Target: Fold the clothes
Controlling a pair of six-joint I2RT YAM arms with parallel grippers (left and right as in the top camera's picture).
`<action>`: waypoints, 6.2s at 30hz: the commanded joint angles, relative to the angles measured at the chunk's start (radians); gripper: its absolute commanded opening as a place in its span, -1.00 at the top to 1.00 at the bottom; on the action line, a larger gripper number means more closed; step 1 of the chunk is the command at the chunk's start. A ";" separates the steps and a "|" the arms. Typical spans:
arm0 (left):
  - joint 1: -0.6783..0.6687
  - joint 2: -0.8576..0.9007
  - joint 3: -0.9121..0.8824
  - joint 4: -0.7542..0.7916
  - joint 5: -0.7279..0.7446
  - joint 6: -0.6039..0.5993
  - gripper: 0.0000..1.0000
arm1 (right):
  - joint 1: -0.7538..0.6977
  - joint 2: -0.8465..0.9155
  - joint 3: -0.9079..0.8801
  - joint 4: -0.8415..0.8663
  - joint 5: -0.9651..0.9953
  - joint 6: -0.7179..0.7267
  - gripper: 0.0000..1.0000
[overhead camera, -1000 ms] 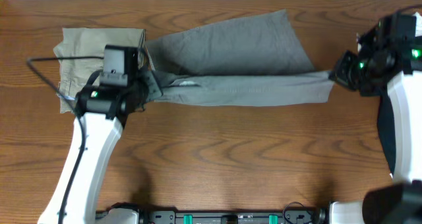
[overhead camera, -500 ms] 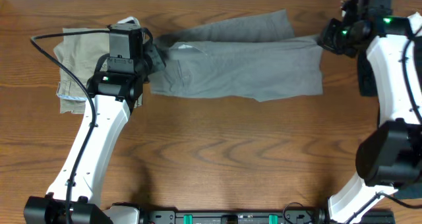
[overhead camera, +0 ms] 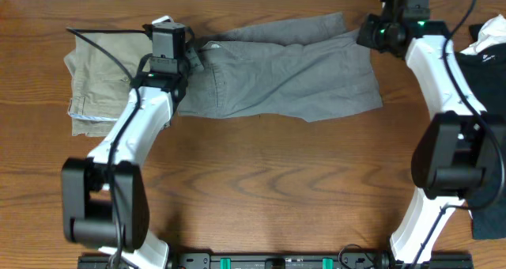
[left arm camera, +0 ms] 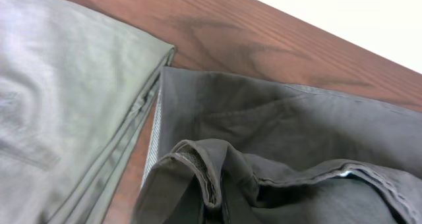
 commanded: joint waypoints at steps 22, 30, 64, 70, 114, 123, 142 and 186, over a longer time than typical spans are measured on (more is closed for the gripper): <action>0.005 0.011 0.031 0.348 -0.023 0.181 0.22 | 0.017 0.214 0.019 0.562 0.016 -0.065 -0.60; 0.005 -0.169 0.031 0.045 0.028 0.181 0.38 | 0.013 0.124 0.019 0.543 -0.111 -0.180 -0.52; 0.004 0.311 0.031 0.127 0.412 0.185 0.88 | 0.152 0.323 0.018 0.260 -0.119 -0.360 0.97; 0.004 0.401 0.031 0.275 0.412 0.185 0.88 | 0.151 0.395 0.018 0.466 -0.119 -0.285 0.97; 0.003 0.336 0.096 0.547 0.272 0.257 0.81 | 0.161 0.423 0.024 0.844 0.076 -0.289 0.98; 0.003 0.354 0.095 0.526 0.272 0.287 0.81 | 0.164 0.532 0.024 0.834 0.076 -0.289 0.98; -0.009 0.085 0.095 -0.033 0.272 0.286 0.88 | 0.107 0.161 0.024 -0.020 0.168 -0.319 0.98; -0.185 0.261 0.081 -0.422 0.159 0.264 0.88 | 0.064 -0.031 -0.258 -0.096 0.063 -0.348 0.74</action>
